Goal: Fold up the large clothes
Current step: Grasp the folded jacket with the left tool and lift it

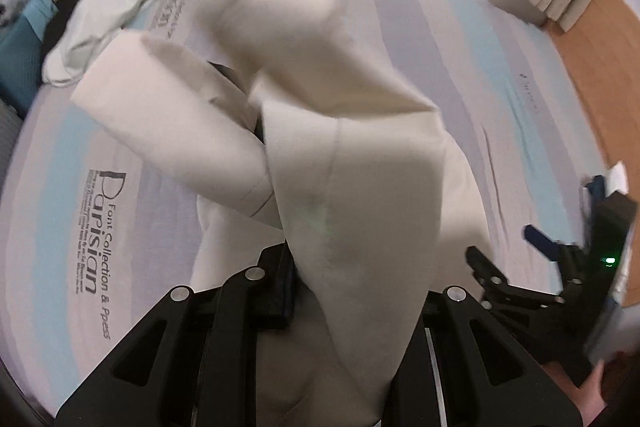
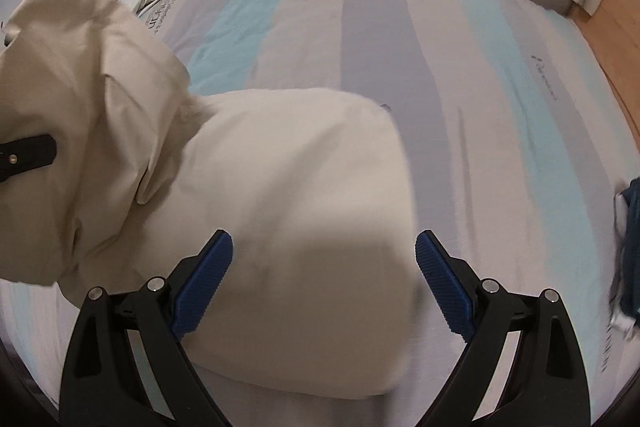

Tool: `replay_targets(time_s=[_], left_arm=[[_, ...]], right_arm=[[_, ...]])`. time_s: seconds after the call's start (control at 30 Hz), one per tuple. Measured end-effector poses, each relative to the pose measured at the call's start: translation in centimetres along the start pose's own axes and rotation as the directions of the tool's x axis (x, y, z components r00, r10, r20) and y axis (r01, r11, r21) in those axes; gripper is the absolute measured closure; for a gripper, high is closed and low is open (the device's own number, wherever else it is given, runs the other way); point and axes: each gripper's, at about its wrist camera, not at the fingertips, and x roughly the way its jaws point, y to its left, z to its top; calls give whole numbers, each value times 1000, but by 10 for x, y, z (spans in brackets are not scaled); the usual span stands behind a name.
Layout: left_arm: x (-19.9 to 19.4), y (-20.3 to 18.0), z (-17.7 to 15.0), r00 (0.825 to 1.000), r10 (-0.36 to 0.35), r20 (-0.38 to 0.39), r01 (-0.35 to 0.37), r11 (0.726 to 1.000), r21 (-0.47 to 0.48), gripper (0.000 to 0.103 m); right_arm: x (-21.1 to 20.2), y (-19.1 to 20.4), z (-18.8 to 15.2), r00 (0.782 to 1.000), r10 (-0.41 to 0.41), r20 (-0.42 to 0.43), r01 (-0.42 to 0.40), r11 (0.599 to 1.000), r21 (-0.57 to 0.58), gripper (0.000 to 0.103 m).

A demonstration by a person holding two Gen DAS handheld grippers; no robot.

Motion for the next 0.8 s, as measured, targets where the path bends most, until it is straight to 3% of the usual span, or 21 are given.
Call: replay_targets(time_s=[0.23, 0.4, 0.57, 0.67, 0.8], left_arm=[[20, -83, -12, 983, 185, 20, -186, 982, 20, 87], [48, -130, -24, 945, 324, 33, -325, 944, 49, 86], [71, -163, -28, 913, 406, 35, -407, 911, 62, 85], [82, -184, -31, 913, 406, 44, -409, 909, 86, 85], [99, -210, -38, 934, 355, 32, -356, 927, 121, 84]], right_arm=[[-5, -79, 4, 999, -38, -4, 38, 999, 0, 14], [-1, -124, -1, 998, -58, -24, 58, 998, 11, 14], [4, -161, -15, 997, -68, -46, 68, 997, 19, 14], [9, -176, -22, 996, -67, -60, 68, 998, 16, 14], [13, -192, -30, 995, -68, -75, 70, 997, 21, 14]])
